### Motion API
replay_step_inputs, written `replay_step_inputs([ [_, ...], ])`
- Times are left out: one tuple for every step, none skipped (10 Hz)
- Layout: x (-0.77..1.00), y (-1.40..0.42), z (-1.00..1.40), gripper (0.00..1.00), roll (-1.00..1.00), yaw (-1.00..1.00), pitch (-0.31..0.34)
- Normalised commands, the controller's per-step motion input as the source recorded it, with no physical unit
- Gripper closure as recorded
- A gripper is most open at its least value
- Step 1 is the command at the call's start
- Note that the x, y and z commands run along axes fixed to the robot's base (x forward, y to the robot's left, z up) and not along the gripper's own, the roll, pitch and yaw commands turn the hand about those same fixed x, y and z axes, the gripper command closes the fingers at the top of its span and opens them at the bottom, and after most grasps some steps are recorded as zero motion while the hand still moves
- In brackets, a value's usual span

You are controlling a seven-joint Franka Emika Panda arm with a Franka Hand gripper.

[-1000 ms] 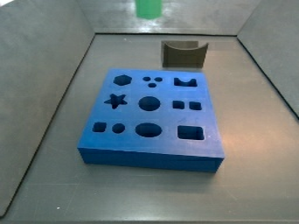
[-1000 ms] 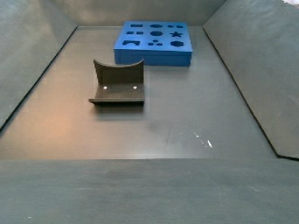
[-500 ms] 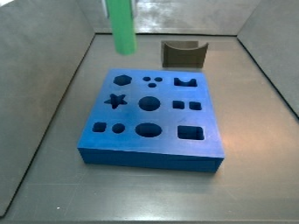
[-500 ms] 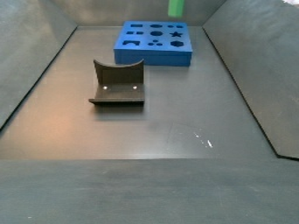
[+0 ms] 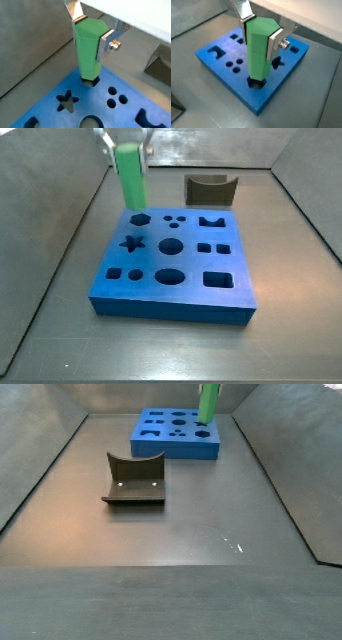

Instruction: Insert the hexagon object.

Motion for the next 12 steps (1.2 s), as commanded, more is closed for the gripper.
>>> replay_step_inputs([
  [0.13, 0.00, -0.59, 1.00, 0.05, -0.06, 0.000],
  [0.00, 0.00, -0.32, 1.00, 0.08, -0.01, 0.000],
  [0.00, 0.00, -0.23, 1.00, 0.07, 0.00, 0.026],
  [0.00, 0.09, -0.17, 1.00, 0.03, 0.00, 0.020],
  [0.00, 0.09, -0.17, 1.00, 0.01, 0.00, 0.007],
  [0.21, 0.10, -0.23, 1.00, 0.00, 0.00, 0.030],
  [0.21, 0.09, -0.30, 1.00, 0.00, 0.00, 0.013],
  [0.19, 0.07, -0.33, 1.00, 0.00, 0.00, 0.006],
  [0.11, 0.03, -0.45, 1.00, 0.00, 0.00, 0.000],
  [0.00, 0.00, -0.58, 1.00, 0.00, 0.00, -0.103],
  [-0.01, 0.00, -0.56, 1.00, 0.00, 0.00, -0.147],
  [-0.09, -0.03, -0.51, 1.00, 0.08, 0.00, -0.147],
])
